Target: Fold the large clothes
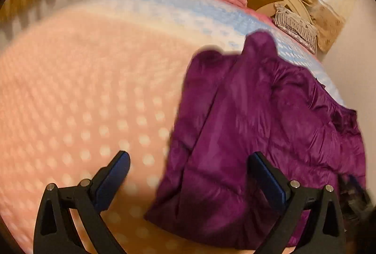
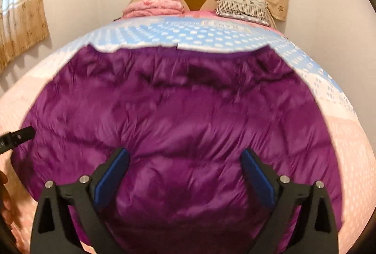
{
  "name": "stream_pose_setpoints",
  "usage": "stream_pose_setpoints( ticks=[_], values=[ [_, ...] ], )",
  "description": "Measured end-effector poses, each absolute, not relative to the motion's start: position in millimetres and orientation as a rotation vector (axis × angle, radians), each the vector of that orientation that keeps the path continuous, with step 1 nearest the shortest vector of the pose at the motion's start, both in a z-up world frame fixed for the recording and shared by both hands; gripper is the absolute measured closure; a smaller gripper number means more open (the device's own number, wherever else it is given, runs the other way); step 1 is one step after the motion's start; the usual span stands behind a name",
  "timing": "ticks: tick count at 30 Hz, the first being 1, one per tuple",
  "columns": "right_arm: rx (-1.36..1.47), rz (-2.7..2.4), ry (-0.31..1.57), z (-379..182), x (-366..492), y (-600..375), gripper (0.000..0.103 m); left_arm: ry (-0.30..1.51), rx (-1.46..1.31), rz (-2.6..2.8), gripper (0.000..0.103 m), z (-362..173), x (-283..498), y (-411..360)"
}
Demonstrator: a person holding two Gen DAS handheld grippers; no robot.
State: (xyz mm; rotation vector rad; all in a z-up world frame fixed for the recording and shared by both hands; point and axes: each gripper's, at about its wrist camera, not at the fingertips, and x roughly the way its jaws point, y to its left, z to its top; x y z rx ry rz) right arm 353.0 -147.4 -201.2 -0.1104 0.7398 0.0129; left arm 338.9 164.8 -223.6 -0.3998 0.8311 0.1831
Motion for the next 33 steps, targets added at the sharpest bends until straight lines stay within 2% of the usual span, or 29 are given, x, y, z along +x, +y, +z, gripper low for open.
stream_pose_setpoints(
  ticks=[2, 4, 5, 7, 8, 9, 10, 11, 12, 15, 17, 20, 33],
  values=[
    [-0.131, -0.006, 0.771, -205.1, 363.5, -144.8, 0.001, 0.795, -0.38, 0.143, 0.001, -218.3, 337.0, 158.4],
    [-0.159, -0.024, 0.787, -207.4, 366.4, -140.8, 0.0, 0.785, -0.42, 0.09, 0.008, -218.1, 337.2, 154.0],
    [-0.172, -0.03, 0.788, -208.0, 366.6, -139.3, 0.0, 0.786, -0.434, 0.054, 0.022, -220.4, 338.5, 149.6],
    [-0.171, -0.031, 0.788, -208.5, 365.8, -140.0, 0.0, 0.775, -0.404, 0.052, 0.031, -218.9, 339.0, 142.9],
    [-0.168, -0.031, 0.788, -208.5, 364.4, -142.0, 0.0, 0.771, -0.413, 0.015, 0.049, -219.7, 339.0, 140.5],
    [-0.171, -0.033, 0.786, -208.6, 363.5, -142.0, 0.0, 0.773, -0.427, -0.002, 0.062, -220.4, 338.4, 139.4],
    [-0.177, -0.036, 0.784, -208.6, 363.0, -141.2, 0.0, 0.771, -0.436, -0.013, 0.066, -219.5, 336.6, 139.5],
    [-0.179, -0.037, 0.782, -208.7, 362.9, -142.3, 0.0, 0.768, -0.45, -0.047, 0.08, -218.5, 336.5, 138.0],
    [-0.174, -0.033, 0.785, -208.0, 361.2, -143.7, 0.0, 0.759, -0.448, -0.057, 0.087, -216.2, 335.4, 137.3],
    [-0.153, -0.005, 0.788, -199.5, 350.2, -152.3, 0.002, 0.74, -0.417, -0.056, 0.092, -209.7, 329.6, 135.7],
    [-0.145, -0.043, 0.72, -186.7, 327.9, -160.6, 0.0, 0.733, -0.427, -0.067, 0.093, -208.8, 327.6, 140.8],
    [-0.192, -0.012, 0.8, -204.8, 321.0, -154.0, 0.0, 0.734, -0.444, -0.078, 0.094, -211.8, 324.4, 143.5],
    [-0.211, -0.025, 0.794, -214.8, 298.5, -106.5, 0.001, 0.661, -0.531, -0.102, 0.096, -173.2, 285.8, 182.4]
  ],
)
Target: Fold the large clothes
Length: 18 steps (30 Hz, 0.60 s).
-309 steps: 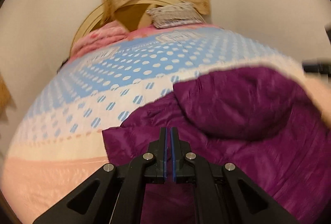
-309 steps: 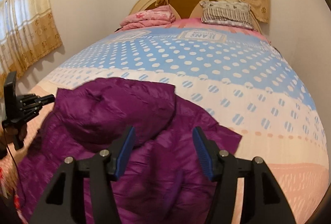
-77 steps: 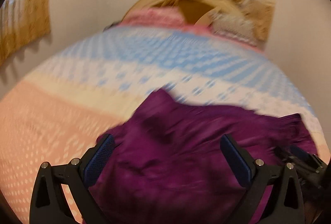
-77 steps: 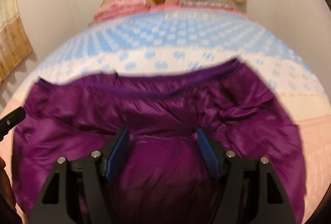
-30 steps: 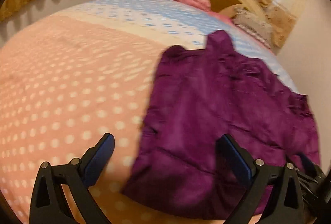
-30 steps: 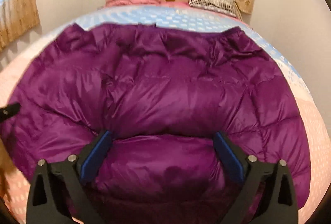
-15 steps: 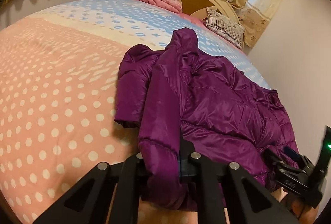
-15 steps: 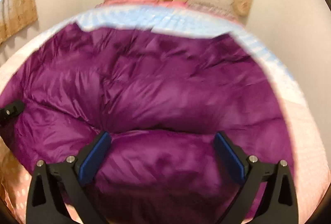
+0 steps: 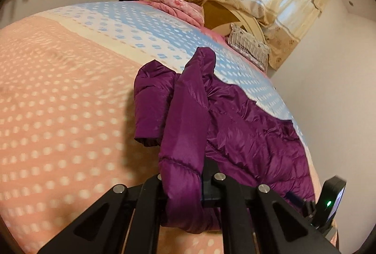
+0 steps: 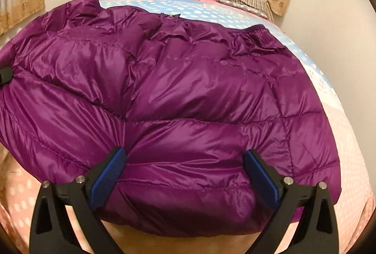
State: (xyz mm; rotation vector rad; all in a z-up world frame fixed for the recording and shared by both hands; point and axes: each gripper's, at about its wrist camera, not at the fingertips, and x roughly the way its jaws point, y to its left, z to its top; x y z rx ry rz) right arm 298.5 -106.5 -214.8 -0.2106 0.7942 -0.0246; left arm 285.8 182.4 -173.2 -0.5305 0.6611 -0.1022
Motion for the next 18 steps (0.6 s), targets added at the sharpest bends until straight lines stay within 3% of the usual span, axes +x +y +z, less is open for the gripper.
stream_pose_setpoints(
  ticks=[8, 13, 18],
  values=[
    [-0.14, 0.148, 0.66, -175.2, 256.2, -111.9, 0.004, 0.549, -0.43, -0.075, 0.097, -119.1, 257.1, 194.9],
    [-0.006, 0.043, 0.561, -133.4, 231.6, -207.0, 0.001, 0.468, -0.277, -0.154, 0.097, -75.4, 256.8, 138.4],
    [0.141, -0.205, 0.568, -135.4, 222.3, -323.5, 0.0, 0.42, -0.102, -0.308, 0.097, -44.6, 268.5, 38.8]
  ],
)
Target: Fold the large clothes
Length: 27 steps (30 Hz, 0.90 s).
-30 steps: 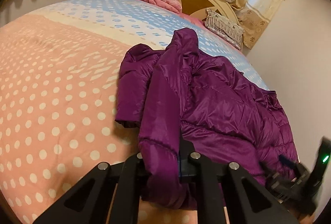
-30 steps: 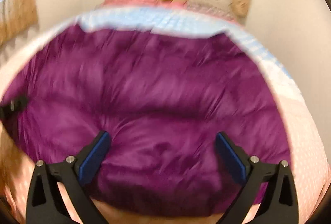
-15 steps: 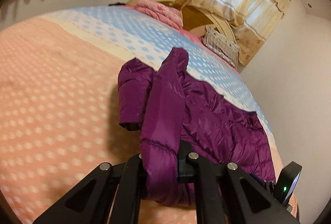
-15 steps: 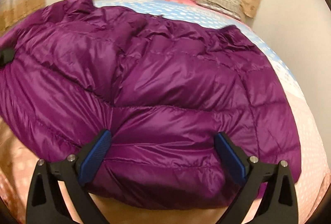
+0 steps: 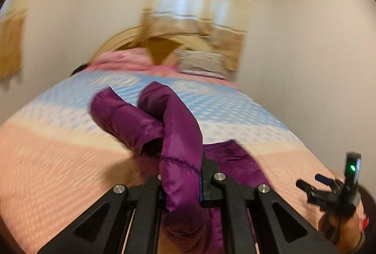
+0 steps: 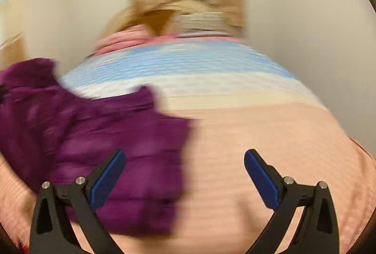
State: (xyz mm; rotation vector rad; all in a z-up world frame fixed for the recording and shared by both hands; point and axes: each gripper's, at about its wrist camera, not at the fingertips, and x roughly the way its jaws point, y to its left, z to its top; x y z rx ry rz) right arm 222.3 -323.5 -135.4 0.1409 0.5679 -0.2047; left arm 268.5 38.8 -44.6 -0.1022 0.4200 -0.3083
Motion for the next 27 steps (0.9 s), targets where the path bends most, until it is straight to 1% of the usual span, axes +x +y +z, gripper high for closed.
stream_pose_setpoints(
  ticks=[2, 4, 8, 12, 14, 16, 18, 20, 22, 23, 24, 25, 27],
  values=[
    [0.234, -0.266, 0.565, -144.0, 210.0, -363.2, 0.0, 0.419, -0.014, -0.37, 0.097, -43.5, 273.7, -8.7],
    [0.267, -0.292, 0.571, -152.8, 201.3, -383.3, 0.0, 0.421, 0.086, -0.422, 0.097, -52.6, 278.9, -59.1],
    [0.287, -0.312, 0.6, -163.8, 193.3, -398.3, 0.0, 0.474, 0.262, -0.498, 0.096, -98.4, 288.6, -135.0],
    [0.311, -0.328, 0.633, -171.8, 192.3, -414.9, 0.0, 0.583, 0.369, -0.545, 0.096, -153.2, 295.9, -170.2],
    [0.31, -0.332, 0.653, -178.1, 193.6, -419.4, 0.0, 0.591, 0.404, -0.537, 0.093, -171.6, 295.3, -174.5],
    [0.316, -0.34, 0.659, -183.2, 193.1, -425.6, 0.0, 0.562, 0.435, -0.533, 0.091, -173.8, 288.4, -175.3],
    [0.329, -0.343, 0.663, -186.4, 194.0, -426.5, 0.0, 0.552, 0.477, -0.518, 0.084, -171.0, 281.3, -178.0],
    [0.321, -0.345, 0.663, -186.2, 194.3, -425.1, 0.0, 0.51, 0.504, -0.517, 0.083, -159.2, 267.2, -178.8],
    [0.313, -0.341, 0.667, -185.9, 196.3, -423.9, 0.0, 0.463, 0.519, -0.525, 0.068, -145.6, 248.0, -178.0],
    [0.308, -0.34, 0.673, -185.6, 195.9, -423.7, 0.0, 0.45, 0.521, -0.526, 0.048, -138.2, 243.2, -180.3],
    [0.303, -0.339, 0.677, -186.5, 198.3, -425.4, 0.001, 0.428, 0.508, -0.537, 0.034, -129.9, 234.2, -177.2],
    [0.297, -0.341, 0.679, -185.0, 198.6, -425.4, 0.002, 0.41, 0.482, -0.554, 0.03, -121.8, 226.6, -172.0],
    [0.286, -0.342, 0.686, -181.9, 200.0, -424.2, 0.012, 0.394, 0.448, -0.574, 0.019, -110.0, 217.3, -163.1]
  ],
)
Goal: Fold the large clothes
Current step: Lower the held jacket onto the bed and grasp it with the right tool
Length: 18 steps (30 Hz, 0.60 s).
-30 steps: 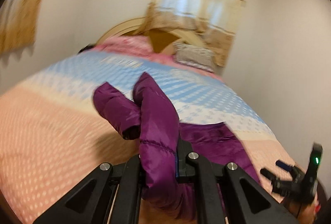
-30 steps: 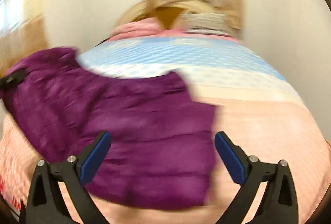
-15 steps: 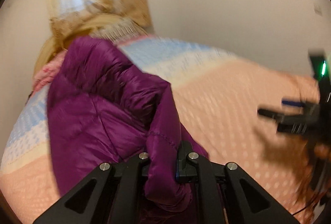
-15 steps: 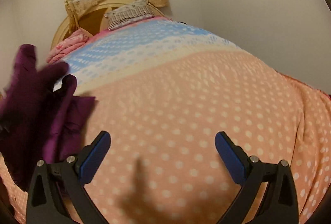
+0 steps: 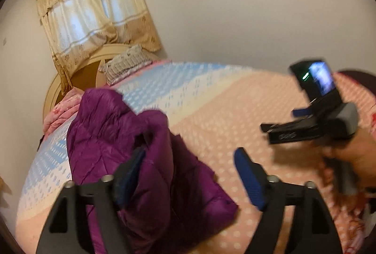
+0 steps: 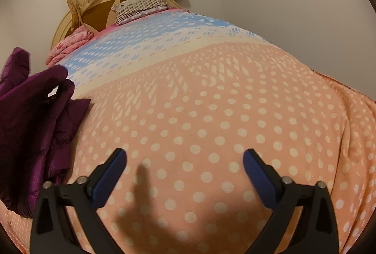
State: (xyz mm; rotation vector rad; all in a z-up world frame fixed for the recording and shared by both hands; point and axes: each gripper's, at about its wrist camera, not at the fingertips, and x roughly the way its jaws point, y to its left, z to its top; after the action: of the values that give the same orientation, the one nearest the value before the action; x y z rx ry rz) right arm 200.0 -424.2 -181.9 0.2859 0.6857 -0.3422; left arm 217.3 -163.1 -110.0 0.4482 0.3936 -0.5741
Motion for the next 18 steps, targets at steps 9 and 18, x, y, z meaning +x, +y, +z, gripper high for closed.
stream_pose_setpoints(
  ticks=[9, 18],
  values=[
    [0.241, -0.316, 0.682, -163.9, 212.1, -403.8, 0.027, 0.349, 0.352, -0.628, 0.018, -60.0, 197.0, -113.8],
    [0.126, -0.22, 0.59, -83.7, 260.3, -323.5, 0.04, 0.533, 0.155, 0.042, 0.018, -85.8, 336.6, 35.0]
  ],
)
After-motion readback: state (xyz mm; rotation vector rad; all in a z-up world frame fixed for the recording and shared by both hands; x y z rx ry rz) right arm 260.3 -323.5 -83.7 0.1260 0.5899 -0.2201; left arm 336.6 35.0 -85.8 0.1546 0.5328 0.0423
